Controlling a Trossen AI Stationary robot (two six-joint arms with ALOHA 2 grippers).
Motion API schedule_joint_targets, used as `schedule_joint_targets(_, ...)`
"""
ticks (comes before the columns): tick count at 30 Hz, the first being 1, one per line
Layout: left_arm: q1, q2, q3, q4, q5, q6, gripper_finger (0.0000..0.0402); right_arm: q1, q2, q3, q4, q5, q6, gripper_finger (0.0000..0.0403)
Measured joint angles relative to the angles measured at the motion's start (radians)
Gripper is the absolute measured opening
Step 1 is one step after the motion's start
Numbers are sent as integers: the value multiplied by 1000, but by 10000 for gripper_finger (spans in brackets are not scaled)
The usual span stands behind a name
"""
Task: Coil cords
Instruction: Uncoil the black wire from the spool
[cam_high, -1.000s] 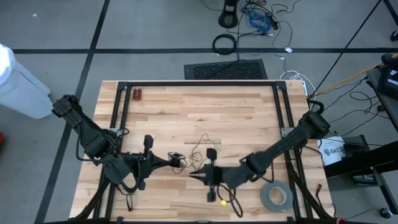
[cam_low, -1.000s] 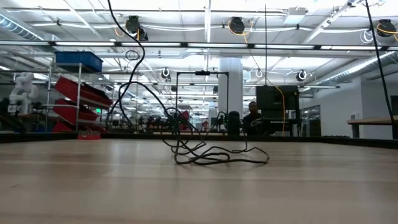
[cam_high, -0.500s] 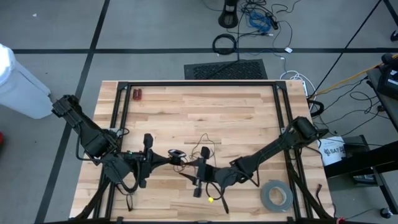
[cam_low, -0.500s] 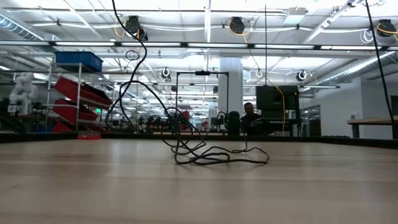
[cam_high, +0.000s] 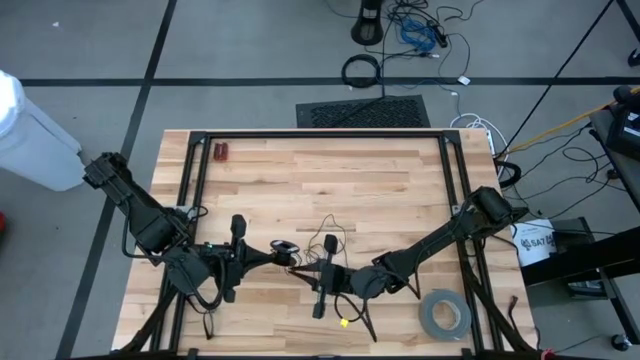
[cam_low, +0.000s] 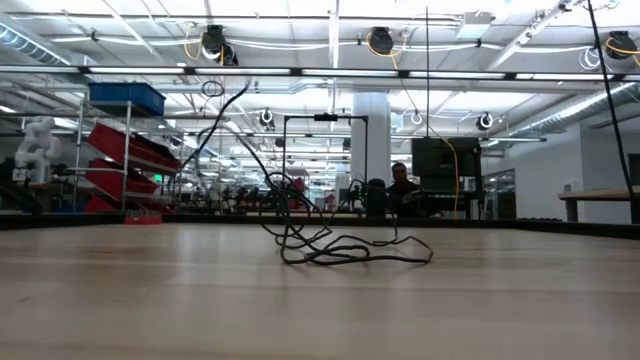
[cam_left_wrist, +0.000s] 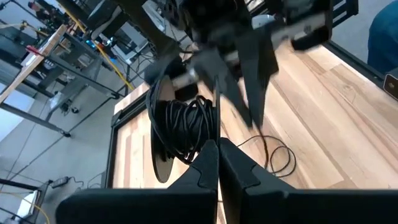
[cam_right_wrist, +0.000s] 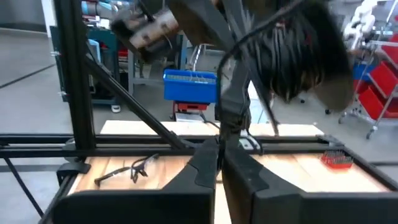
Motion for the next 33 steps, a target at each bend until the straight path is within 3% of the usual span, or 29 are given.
schedule_joint_targets(9,-1,0,0,-7,10,-28,0,57,-156,2,-78,25,-84,1)
schedule_joint_targets(17,-1,0,0,12,52,-27,0,14,-297,2,-160,67,-235,1)
schedule_joint_targets(24,-1,0,0,101,121,68,0,-119,-350,42,-238,-135,-292,0)
schedule_joint_targets(33,-1,0,0,151,159,130,0,-276,-347,47,-427,-346,-200,0)
